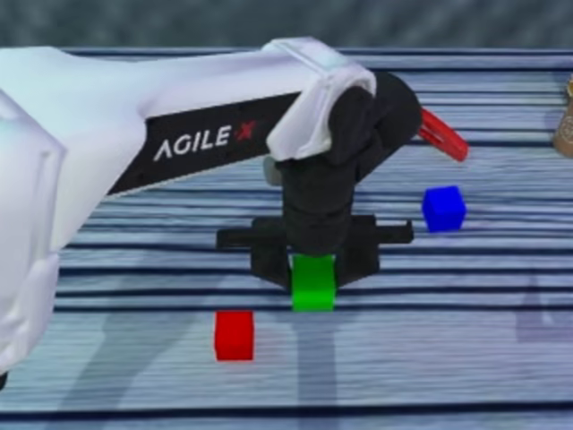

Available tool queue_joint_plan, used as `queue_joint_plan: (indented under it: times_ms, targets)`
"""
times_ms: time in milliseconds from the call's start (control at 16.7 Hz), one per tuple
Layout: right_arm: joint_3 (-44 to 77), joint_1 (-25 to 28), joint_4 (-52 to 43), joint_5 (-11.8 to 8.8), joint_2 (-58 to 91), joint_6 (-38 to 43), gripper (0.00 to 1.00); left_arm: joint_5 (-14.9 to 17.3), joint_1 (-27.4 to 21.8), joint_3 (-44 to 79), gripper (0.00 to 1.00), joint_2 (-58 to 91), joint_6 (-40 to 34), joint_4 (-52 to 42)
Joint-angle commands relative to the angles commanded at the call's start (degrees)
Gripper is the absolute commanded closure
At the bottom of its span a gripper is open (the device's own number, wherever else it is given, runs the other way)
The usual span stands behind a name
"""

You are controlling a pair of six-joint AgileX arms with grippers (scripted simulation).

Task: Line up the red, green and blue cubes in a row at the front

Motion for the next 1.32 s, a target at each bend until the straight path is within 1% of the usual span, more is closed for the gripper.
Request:
queue_joint_plan:
  times_ms: [360, 720, 1020, 1320]
  targets:
    - [0.0, 0.0, 0.0, 0.0, 0.0, 0.0, 0.00, 0.0, -0.2, -0.9, 1.00, 0.4, 0.0, 1.1]
    - [0.0, 0.0, 0.0, 0.0, 0.0, 0.0, 0.00, 0.0, -0.4, -8.3, 1.00, 3.9, -0.3, 12.7]
    - [0.0, 0.0, 0.0, 0.0, 0.0, 0.0, 0.00, 0.0, -0.5, -9.3, 1.00, 4.5, -0.3, 13.9]
    - [0.0, 0.0, 0.0, 0.0, 0.0, 0.0, 0.00, 0.0, -0.5, -9.3, 0.62, 4.5, -0.3, 13.9]
